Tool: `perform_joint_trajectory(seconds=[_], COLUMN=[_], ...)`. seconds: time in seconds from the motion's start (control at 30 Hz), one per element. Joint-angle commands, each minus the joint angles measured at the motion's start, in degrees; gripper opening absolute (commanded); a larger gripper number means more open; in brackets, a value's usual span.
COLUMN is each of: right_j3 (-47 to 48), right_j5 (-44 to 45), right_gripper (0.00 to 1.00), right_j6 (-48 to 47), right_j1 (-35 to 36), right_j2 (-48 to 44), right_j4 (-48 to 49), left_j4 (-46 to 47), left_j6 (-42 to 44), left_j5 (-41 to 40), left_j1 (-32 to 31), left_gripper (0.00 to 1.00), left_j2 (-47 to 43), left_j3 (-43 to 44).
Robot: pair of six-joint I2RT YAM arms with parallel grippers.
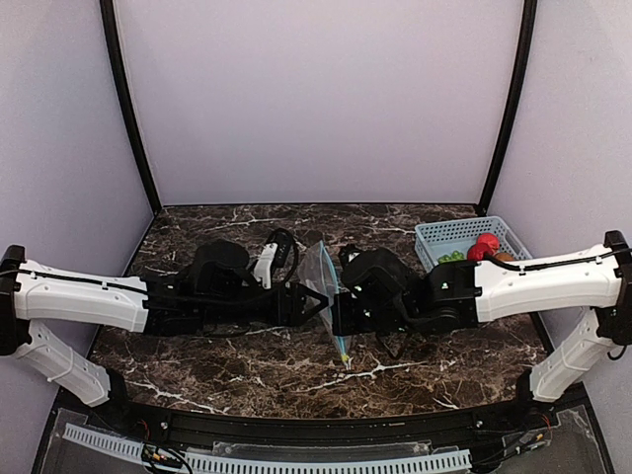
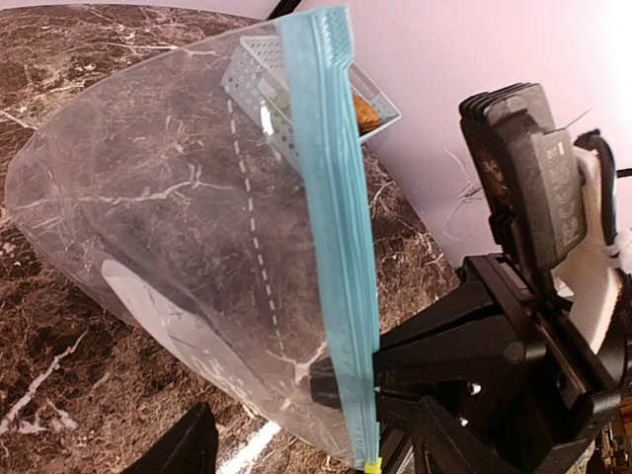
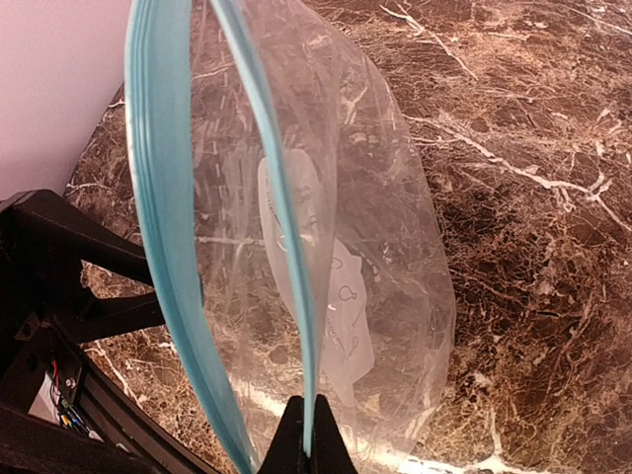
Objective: Place the food in the zip-top bag and seal the zipper
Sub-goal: Adjust the zipper food storage bag.
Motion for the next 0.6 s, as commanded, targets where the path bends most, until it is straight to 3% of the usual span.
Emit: perform_joint_trajectory(seconds=[0.0,0.13,0.43,0.57], right_j3=[1.6,1.7,1.8,1.9], right_j5=[0.3,0.1,1.1,2.2], right_gripper=[0.00,0.00,0.00,0.00], right_j6=[-1.0,-1.2,-1.4,-1.0], right_j1=[0.6,0.7,1.5,1.6], right_j2=[1.0,1.3,1.2,1.4], right_j4=[1.2,1.3,1.2,0.5], left_j4=[4.5,5.0,-7.4,-10.8], left_j6=[-2.2,-1.8,-1.6,-1.8], left_j5=[0.5,-0.2,-5.6,-7.0], left_j1=[-0.3,-0.2,-0.3,-0.3], left_gripper=[0.69,0.74,0.75,0.65], left_j2=[-1.6,-1.2,4.4,4.8], left_j3=[-1.7,-1.0,6.4,7.1])
